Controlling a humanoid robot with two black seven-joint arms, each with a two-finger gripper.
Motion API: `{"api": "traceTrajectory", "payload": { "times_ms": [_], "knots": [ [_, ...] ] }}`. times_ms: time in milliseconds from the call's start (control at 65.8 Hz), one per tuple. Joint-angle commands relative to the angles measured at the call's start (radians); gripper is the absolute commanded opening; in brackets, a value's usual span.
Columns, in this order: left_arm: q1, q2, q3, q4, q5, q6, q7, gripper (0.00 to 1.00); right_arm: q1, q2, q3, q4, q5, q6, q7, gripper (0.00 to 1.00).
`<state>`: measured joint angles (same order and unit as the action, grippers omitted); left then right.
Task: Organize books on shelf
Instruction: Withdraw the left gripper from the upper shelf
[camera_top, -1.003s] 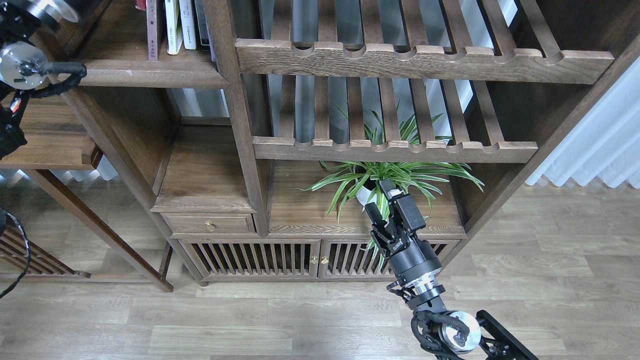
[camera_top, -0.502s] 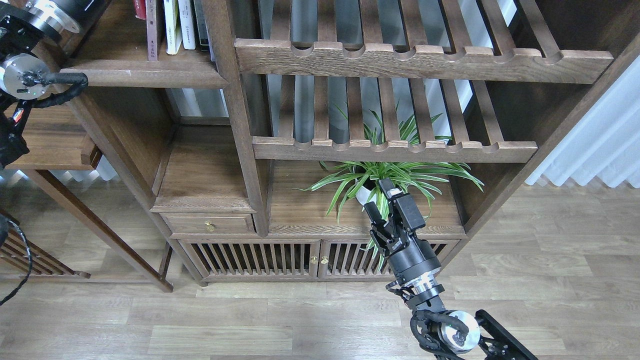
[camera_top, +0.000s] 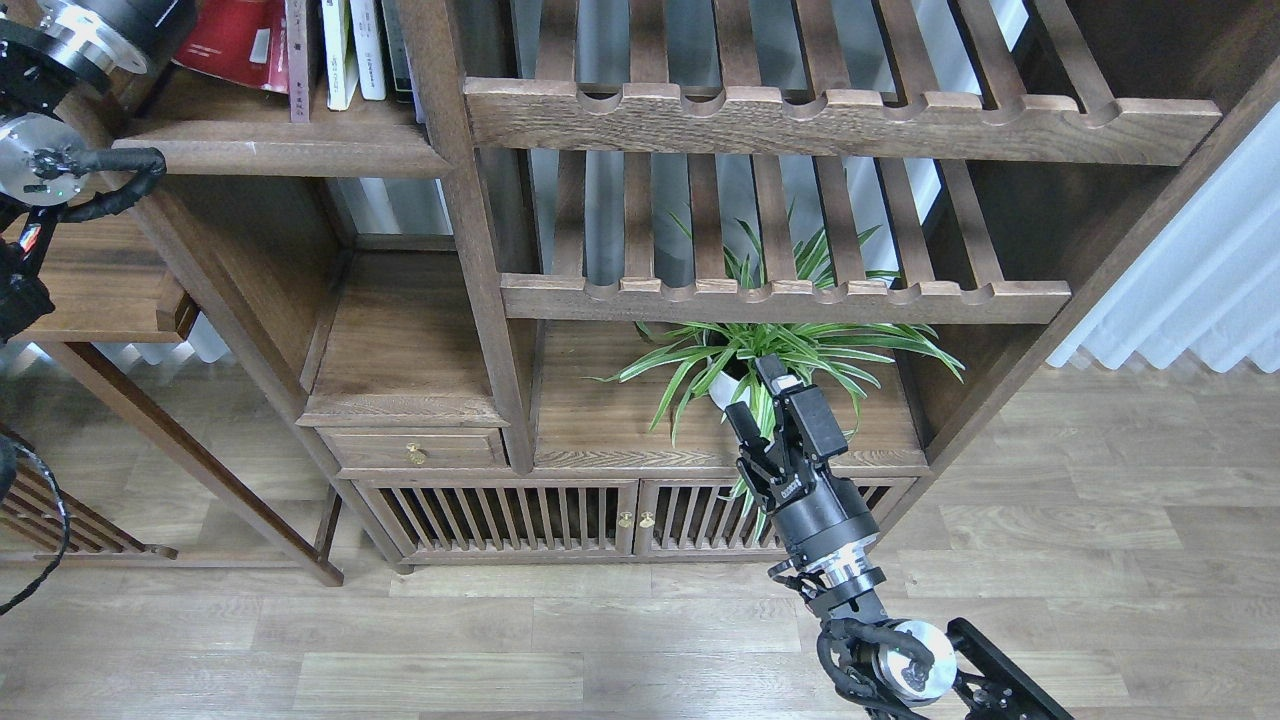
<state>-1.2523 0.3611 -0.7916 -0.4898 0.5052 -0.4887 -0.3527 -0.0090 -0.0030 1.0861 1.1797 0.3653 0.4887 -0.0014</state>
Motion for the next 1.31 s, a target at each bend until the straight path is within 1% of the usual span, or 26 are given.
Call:
{"api": "traceTrajectory", "payload": {
  "times_ms": [0,106,213,304,365,441,578,699,730,745,836,912,1019,1292],
  "knots": [
    [0.001,-0.007,-0.026,-0.039,-0.011,0.0,-0.002,0.66,0.001,0.0,0.0,0.0,0.0,0.0,0.0,0.99],
    [0.01,-0.001,-0.031,-0.062,-0.025,0.0,0.001,0.68,0.001,-0.002,0.0,0.0,0.0,0.0,0.0,0.99],
    [0.073,0.041,-0.034,-0.185,-0.056,0.0,0.015,0.68,0.001,-0.002,0.0,0.0,0.001,0.0,0.0,0.99],
    [0.128,0.084,-0.034,-0.297,-0.096,0.0,0.034,0.74,0.001,0.0,0.002,0.0,0.001,0.0,0.001,0.99],
    [0.175,0.108,-0.038,-0.38,-0.12,0.0,0.037,0.78,0.001,0.003,0.002,0.0,0.0,0.0,0.001,0.99],
    [0.22,0.151,-0.057,-0.453,-0.125,0.0,0.038,0.8,0.003,0.003,0.0,0.0,0.001,0.0,0.001,0.99],
    [0.271,0.214,-0.094,-0.538,-0.126,0.0,0.04,0.81,0.009,0.003,0.0,0.0,0.0,0.0,0.0,0.99],
    [0.346,0.274,-0.147,-0.618,-0.128,0.0,0.04,0.83,0.02,0.003,-0.002,0.0,0.001,0.0,0.0,0.99],
    [0.37,0.283,-0.161,-0.635,-0.128,0.0,0.04,0.84,0.021,0.003,-0.003,0.0,0.0,0.0,0.0,0.99],
    [0.419,0.303,-0.188,-0.67,-0.128,0.0,0.04,0.87,0.024,0.003,-0.006,0.0,0.001,0.0,0.0,0.99],
    [0.531,0.332,-0.245,-0.731,-0.129,0.0,0.04,0.91,0.03,0.003,-0.006,0.001,0.001,0.0,0.0,0.99],
    [0.638,0.334,-0.296,-0.78,-0.129,0.0,0.038,0.96,0.037,0.003,-0.006,0.001,0.0,0.0,0.0,0.99],
    [0.766,0.325,-0.353,-0.843,-0.131,0.0,0.035,0.98,0.037,0.003,-0.009,0.0,0.0,0.0,0.0,0.99],
    [0.99,0.3,-0.425,-0.869,-0.137,0.0,0.029,0.98,0.038,0.003,-0.015,0.0,-0.009,0.0,0.0,0.99]
  ]
}}
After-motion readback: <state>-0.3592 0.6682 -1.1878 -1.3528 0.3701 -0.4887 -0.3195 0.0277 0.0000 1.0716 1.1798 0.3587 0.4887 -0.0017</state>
